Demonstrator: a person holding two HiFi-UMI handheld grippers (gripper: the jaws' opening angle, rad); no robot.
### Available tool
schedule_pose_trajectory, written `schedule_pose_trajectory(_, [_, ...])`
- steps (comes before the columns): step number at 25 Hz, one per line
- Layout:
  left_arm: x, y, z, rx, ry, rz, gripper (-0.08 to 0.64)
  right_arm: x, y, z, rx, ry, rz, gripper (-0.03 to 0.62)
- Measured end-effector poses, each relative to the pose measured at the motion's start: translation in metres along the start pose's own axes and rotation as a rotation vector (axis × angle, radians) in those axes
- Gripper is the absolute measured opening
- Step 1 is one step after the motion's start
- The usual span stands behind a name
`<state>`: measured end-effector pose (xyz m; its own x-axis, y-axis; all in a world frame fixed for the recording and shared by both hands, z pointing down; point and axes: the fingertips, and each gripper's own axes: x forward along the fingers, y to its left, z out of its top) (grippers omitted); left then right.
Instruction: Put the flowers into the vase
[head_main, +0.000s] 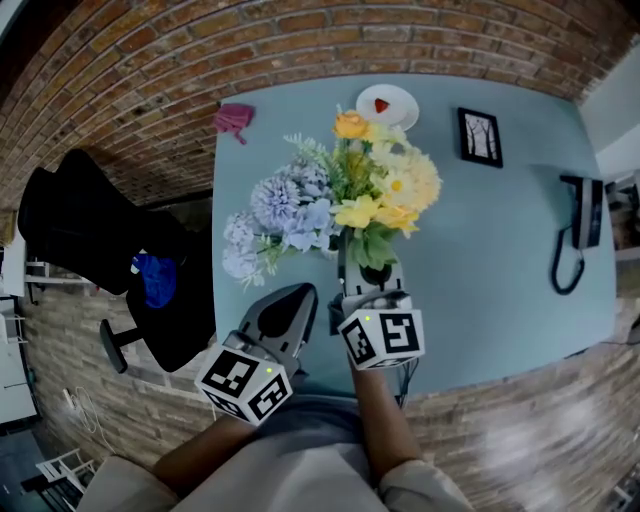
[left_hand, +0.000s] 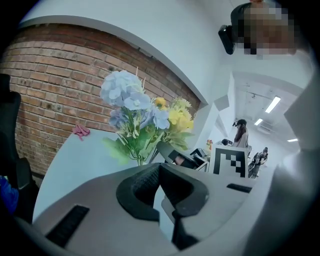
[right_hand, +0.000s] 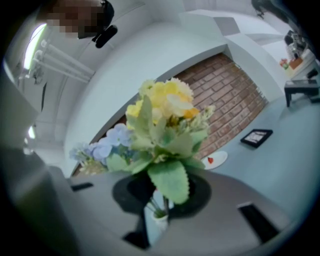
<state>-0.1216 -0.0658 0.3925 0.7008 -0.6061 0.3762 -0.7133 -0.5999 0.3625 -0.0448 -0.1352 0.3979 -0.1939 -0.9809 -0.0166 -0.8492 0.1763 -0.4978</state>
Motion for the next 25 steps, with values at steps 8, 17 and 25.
schedule_pose_trajectory(8, [0.002,0.002,0.002,-0.009,0.000,0.010,0.012,-0.001,0.004,-0.015,-0.053,0.068,0.024,0.066])
schedule_pose_trajectory(17, [0.004,0.002,0.000,-0.006,0.000,0.016,0.012,-0.006,0.007,-0.031,-0.071,0.125,0.053,0.141])
schedule_pose_trajectory(25, [0.004,0.003,-0.003,-0.008,-0.002,0.017,0.012,-0.016,0.008,-0.038,-0.079,0.168,0.066,0.176])
